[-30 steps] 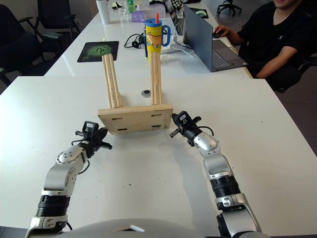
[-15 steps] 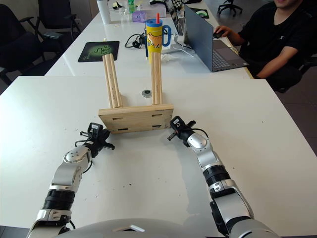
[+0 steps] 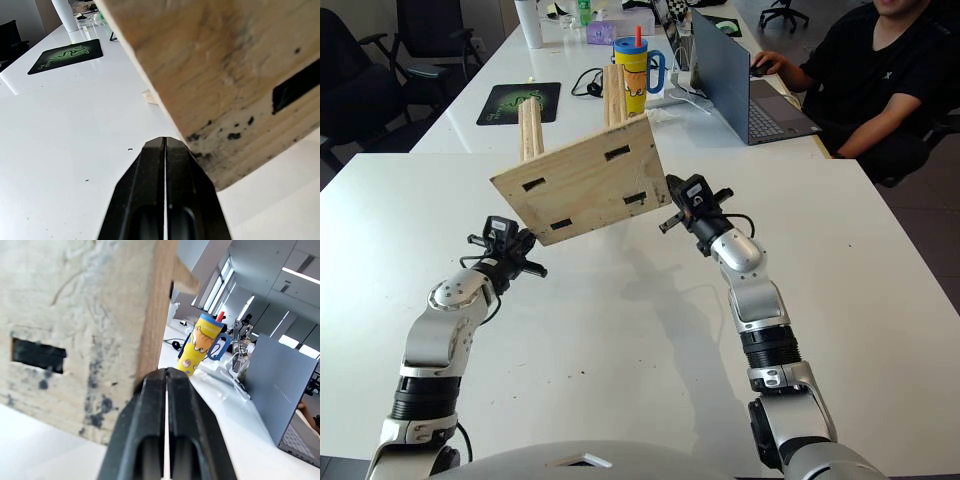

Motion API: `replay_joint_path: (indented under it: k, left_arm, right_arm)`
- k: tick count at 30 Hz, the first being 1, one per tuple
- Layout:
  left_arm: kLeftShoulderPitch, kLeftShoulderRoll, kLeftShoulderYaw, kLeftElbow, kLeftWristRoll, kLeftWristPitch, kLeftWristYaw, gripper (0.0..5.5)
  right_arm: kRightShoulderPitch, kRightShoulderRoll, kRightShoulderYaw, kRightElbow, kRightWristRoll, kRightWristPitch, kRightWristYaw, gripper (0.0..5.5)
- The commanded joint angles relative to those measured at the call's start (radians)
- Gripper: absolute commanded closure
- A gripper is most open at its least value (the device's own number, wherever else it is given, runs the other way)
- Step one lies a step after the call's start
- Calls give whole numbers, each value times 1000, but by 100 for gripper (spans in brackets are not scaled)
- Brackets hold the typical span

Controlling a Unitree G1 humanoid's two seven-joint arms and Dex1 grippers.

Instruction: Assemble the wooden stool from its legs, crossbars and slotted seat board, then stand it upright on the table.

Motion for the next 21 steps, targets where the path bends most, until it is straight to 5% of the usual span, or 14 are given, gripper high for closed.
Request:
replay_joint_path:
  k: [1, 21]
  left_arm:
    - [-204, -54, -56, -196, -114, 16, -62, 550]
    - [-103, -53, -14, -213, -76, 52, -45, 550]
  right_arm:
    - [-99, 41, 61, -134, 78, 68, 93, 547]
    - [-4, -25, 60, -101, 54, 152, 77, 547]
